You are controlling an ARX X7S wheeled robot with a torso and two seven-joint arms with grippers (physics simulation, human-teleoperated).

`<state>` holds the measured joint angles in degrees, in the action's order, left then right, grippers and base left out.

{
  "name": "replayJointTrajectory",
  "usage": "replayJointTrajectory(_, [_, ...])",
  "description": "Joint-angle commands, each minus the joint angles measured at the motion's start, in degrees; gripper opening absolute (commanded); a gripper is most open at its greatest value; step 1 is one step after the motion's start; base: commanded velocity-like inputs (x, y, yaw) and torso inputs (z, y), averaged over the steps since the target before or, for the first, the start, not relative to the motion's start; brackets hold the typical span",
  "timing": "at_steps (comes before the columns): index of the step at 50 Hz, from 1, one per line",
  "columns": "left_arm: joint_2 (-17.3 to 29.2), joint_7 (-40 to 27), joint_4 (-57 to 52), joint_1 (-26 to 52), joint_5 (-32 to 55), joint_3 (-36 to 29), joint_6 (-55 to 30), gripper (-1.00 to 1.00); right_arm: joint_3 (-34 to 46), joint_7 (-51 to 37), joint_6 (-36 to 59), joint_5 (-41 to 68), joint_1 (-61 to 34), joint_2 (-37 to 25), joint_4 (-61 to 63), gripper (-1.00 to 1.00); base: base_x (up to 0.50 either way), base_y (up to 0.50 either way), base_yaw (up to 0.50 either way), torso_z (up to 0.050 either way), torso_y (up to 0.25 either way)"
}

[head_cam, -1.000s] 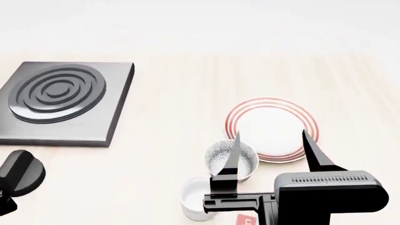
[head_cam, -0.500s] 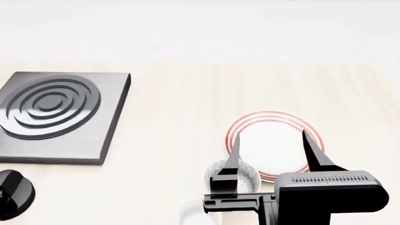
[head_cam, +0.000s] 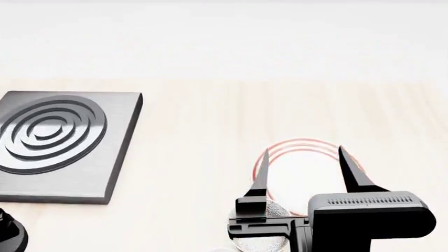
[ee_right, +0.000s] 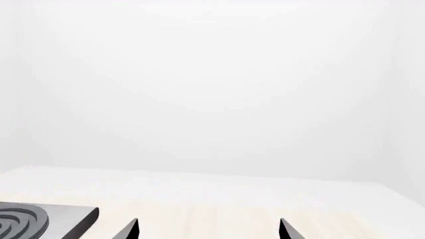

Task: Pick the akita bowl between the plate and the ramekin and place it on the plate.

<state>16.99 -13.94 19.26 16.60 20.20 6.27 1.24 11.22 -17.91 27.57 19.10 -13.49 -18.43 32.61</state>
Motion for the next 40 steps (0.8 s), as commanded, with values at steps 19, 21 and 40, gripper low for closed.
replayJointTrajectory(19, [-0.9, 1.0, 0.7, 0.1, -0.9, 0.9, 0.5, 1.0, -1.2, 0.7, 0.2, 0.1, -0.1, 0.7, 0.0, 1.0, 0.15, 0.0, 0.0, 0.0, 0.0])
replayJointTrajectory(21, [-0.9, 0.9, 0.5, 0.1, -0.8, 0.9, 0.4, 1.0, -1.1, 0.6, -0.1, -0.1, -0.1, 0.7, -0.1, 1.0, 0.27, 0.0, 0.0, 0.0, 0.0])
replayJointTrajectory(40, [-0.8, 0.6, 0.1, -0.2, -0.3, 0.9, 0.1, 1.0, -0.7, 0.4, 4.2, 3.5, -1.9, 3.1, -7.6, 1.0, 0.04, 0.0, 0.0, 0.0, 0.0])
